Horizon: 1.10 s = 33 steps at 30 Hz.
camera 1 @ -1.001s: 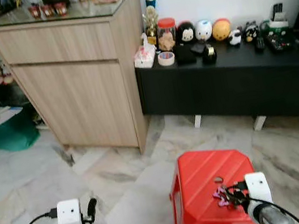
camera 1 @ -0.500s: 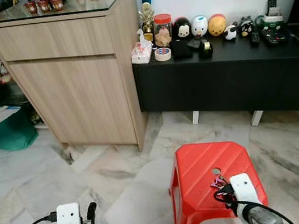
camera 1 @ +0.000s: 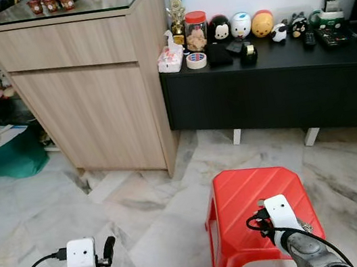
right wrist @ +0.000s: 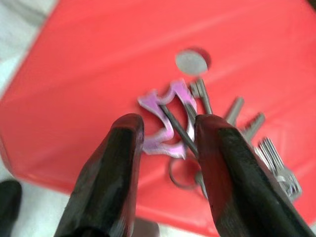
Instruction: Hang keys on a hook
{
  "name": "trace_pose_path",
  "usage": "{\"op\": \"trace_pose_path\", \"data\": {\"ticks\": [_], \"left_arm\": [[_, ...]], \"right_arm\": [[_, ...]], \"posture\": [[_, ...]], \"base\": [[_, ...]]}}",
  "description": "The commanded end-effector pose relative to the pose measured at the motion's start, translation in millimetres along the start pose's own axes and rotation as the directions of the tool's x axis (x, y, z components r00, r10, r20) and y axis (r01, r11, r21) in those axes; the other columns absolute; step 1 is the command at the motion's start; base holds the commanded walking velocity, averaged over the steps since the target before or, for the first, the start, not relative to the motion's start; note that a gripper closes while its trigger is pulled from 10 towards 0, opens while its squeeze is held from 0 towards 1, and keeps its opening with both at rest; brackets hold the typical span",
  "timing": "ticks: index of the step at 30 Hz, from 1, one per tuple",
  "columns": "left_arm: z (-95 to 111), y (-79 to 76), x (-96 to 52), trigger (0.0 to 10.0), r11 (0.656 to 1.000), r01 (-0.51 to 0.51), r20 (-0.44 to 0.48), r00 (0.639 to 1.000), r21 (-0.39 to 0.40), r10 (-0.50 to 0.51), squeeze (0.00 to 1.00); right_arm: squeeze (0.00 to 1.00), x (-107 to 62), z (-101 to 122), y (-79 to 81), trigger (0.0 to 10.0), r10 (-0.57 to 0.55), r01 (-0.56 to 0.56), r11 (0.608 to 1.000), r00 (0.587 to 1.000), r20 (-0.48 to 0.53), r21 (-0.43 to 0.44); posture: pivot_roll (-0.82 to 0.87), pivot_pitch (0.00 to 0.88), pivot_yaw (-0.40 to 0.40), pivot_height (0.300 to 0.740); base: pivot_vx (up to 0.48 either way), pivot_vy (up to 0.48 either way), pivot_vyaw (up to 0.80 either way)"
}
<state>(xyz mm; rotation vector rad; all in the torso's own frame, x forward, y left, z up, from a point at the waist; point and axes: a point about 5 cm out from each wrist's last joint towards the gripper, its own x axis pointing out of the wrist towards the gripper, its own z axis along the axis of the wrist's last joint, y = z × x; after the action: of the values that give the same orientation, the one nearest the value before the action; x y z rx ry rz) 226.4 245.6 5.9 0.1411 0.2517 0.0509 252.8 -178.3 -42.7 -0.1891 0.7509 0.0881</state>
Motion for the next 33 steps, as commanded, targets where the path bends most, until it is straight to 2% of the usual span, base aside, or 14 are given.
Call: {"op": "trace_pose_path", "data": {"ticks": [1,11,18,20,23,27,33], "left_arm": [[0,-0.7,-2.0,10.0,1.000,0.011,-0.006,1.000,0.000,-0.011,0.00],[4,-7.4,-12.6,10.0,0.999,0.033,0.015,0.999,-0.005,-0.033,0.00],[14,-11.7,-14.8,10.0,0.999,0.038,0.045,0.998,-0.004,-0.038,0.00],[20,-16.6,-10.9,10.0,0.999,0.042,0.069,0.997,-0.015,-0.040,0.00],[22,-21.5,-6.2,10.0,0.999,0.050,0.069,0.996,-0.019,-0.049,0.00],[26,-28.5,-3.3,10.0,0.997,0.067,0.078,0.995,-0.028,-0.064,0.00],[29,-34.2,-7.9,10.0,0.997,0.075,0.081,0.994,-0.029,-0.073,0.00]], "right_arm": [[0.00,0.0,0,-7.1,10.0,-0.030,0.030,1.000,0.999,-0.017,0.005],[0.00,-1.7,-1,-26.1,10.0,-0.086,0.088,0.994,0.995,-0.045,0.060],[0.00,-1.2,0,-22.2,10.0,-0.049,0.051,0.998,0.998,-0.036,0.046],[0.00,-0.1,7,-21.3,10.0,-0.048,0.047,0.995,0.999,0.003,0.086],[0.00,0.5,12,-19.3,10.0,-0.045,0.042,0.995,0.999,0.031,0.093],[0.00,0.1,11,-18.2,10.0,-0.040,0.037,0.997,0.998,0.040,0.073],[0.00,-1.4,5,-20.0,10.0,-0.040,0.037,0.996,0.999,0.033,0.087]], "posture": [[0.16,0.000,0.006,0.620],[0.16,0.022,-0.004,0.620],[0.16,0.052,-0.010,0.620],[0.16,0.068,-0.019,0.620],[0.16,0.072,-0.020,0.620],[0.15,0.086,-0.020,0.607],[0.14,0.108,-0.020,0.607]], "base": [[0.000,0.000,0.00],[0.000,0.000,0.00],[0.000,0.000,0.00],[0.000,0.000,0.00],[0.000,0.000,0.00],[0.000,0.000,0.00],[0.000,0.000,0.00]]}}
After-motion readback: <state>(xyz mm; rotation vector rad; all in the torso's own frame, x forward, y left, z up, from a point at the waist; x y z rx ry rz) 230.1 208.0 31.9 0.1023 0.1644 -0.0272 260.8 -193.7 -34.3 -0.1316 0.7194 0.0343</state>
